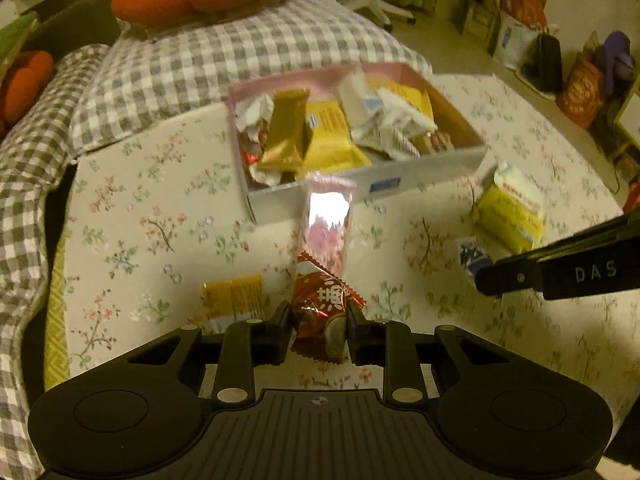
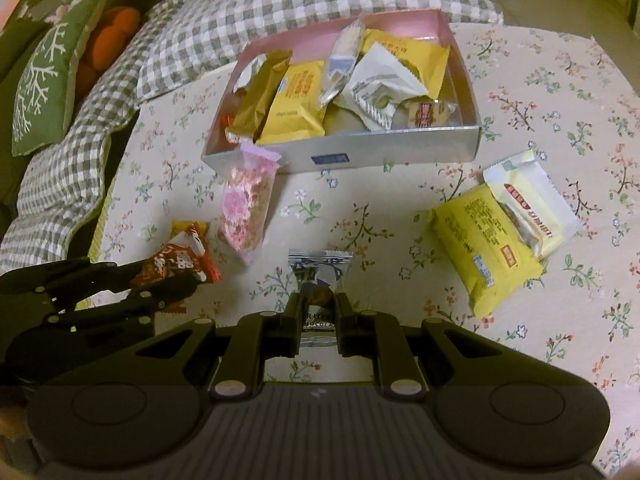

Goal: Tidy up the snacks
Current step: 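Lift the red packet with the left tool while the right lifts the silver candy, then lower the red packet into the box and open the left tool while the right drops the silver candy in, then withdraw both open tools from the box back over the loose snacks, then grasp the yellow-and-white wafer packet with the left tool while the right grasps the pink cake bag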

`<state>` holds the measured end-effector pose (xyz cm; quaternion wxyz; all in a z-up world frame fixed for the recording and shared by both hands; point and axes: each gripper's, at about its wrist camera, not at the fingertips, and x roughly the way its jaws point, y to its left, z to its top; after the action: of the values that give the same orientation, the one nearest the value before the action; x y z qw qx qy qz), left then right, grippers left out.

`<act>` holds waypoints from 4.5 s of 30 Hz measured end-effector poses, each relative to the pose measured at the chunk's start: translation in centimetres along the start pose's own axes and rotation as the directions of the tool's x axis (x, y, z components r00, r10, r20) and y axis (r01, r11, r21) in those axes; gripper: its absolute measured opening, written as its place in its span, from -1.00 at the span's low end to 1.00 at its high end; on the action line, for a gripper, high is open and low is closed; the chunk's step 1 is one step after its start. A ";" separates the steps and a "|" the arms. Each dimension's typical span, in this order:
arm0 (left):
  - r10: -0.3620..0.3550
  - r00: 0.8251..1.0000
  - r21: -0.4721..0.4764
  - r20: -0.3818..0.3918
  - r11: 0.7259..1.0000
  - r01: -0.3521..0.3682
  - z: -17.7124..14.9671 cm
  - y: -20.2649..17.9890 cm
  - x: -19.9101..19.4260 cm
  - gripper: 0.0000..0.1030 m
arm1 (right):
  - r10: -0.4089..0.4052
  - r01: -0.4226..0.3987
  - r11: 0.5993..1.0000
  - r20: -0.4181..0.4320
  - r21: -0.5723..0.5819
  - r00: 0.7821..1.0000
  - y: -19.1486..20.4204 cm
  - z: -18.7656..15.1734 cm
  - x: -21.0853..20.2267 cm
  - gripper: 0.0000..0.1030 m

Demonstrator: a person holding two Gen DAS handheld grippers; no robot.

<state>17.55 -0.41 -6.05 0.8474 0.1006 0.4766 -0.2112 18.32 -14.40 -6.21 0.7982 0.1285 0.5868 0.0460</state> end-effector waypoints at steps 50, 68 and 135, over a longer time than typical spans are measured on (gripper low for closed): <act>-0.120 0.990 -0.142 0.074 0.981 0.130 10.2 2.6 11.8 -0.51 | 0.077 -0.087 0.992 0.106 0.092 0.991 -4.1 11.6 7.1 -0.72; -0.093 0.984 -0.177 0.149 0.977 0.119 11.0 3.8 8.0 0.01 | 0.058 -0.074 0.993 0.172 0.089 0.983 -3.8 11.4 4.4 -0.44; 0.180 0.965 -0.332 -0.189 0.914 -0.236 -1.3 6.7 5.2 0.71 | 0.017 -0.018 0.997 0.015 0.070 1.000 2.6 4.3 5.7 0.71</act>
<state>21.96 4.71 -11.34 0.8298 0.0140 0.5574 -0.0227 24.32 -11.27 -9.66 0.7969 0.1619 0.5811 0.0315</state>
